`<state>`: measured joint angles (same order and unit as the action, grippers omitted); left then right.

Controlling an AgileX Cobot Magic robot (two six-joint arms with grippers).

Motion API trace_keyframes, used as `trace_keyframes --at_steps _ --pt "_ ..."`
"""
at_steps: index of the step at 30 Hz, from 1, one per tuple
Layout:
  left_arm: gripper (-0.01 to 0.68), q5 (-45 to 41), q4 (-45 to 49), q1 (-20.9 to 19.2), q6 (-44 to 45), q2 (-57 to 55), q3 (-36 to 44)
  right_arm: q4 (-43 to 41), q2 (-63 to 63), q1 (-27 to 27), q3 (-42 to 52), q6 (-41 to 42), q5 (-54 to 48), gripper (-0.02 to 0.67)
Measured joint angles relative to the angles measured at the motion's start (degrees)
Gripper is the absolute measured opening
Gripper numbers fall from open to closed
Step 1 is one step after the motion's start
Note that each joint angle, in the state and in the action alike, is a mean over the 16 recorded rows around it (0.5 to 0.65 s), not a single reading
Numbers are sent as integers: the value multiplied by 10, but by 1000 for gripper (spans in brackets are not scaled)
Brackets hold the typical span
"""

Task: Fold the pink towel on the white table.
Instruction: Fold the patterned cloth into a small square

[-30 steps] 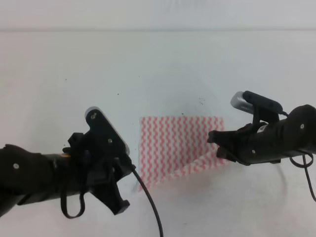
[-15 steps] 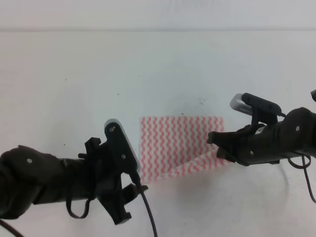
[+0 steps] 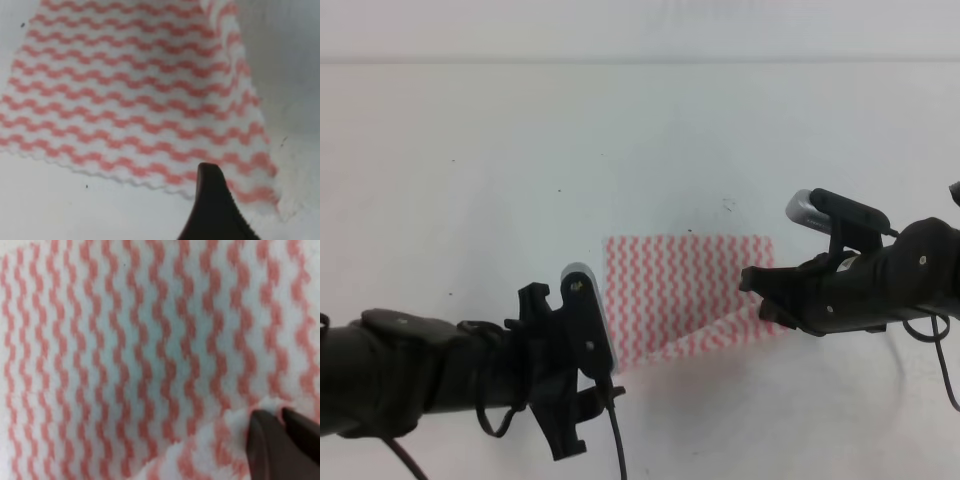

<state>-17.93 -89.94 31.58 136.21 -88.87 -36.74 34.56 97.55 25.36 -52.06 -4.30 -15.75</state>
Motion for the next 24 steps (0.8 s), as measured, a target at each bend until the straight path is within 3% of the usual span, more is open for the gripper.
trace_keyframes --at_steps 10,24 --pt "396 13 -93 0 123 -54 -3 0 1 0 0 7 -1 -16" --pt "362 41 -103 0 135 -88 -18 0 -1 0 0 16 -2 -16"
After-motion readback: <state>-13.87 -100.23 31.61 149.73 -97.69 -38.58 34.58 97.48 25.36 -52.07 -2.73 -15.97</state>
